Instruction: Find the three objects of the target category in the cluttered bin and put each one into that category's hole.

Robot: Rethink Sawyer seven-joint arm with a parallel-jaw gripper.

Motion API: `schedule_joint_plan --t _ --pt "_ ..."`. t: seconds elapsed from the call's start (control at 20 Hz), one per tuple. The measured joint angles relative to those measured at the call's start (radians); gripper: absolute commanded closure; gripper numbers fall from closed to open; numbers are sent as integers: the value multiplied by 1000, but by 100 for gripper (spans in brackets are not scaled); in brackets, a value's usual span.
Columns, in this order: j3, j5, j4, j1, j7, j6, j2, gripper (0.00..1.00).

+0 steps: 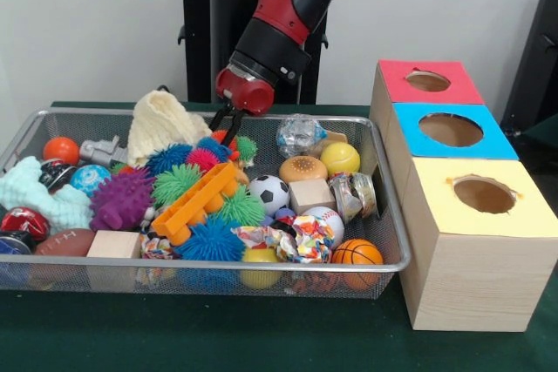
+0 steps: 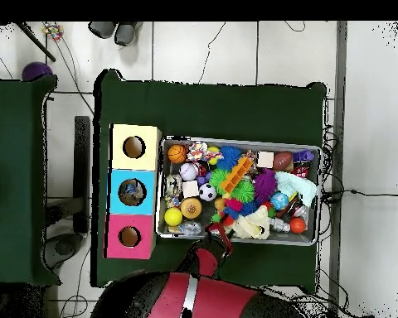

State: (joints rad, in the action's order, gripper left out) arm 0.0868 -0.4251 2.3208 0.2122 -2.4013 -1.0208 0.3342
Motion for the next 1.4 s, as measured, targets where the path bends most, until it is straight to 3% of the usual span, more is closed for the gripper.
schedule_joint_plan --t 0.2,0.55,0.65,1.0,1.15,1.4 --pt "0 9 8 6 0 86 41 0" --pt "25 33 31 -1 0 322 168 0" --pt "59 33 61 -30 0 418 238 0" --pt "138 66 128 -79 0 632 359 0" --pt "161 81 133 -85 0 674 368 0" --pt "183 86 125 -88 0 680 323 0"
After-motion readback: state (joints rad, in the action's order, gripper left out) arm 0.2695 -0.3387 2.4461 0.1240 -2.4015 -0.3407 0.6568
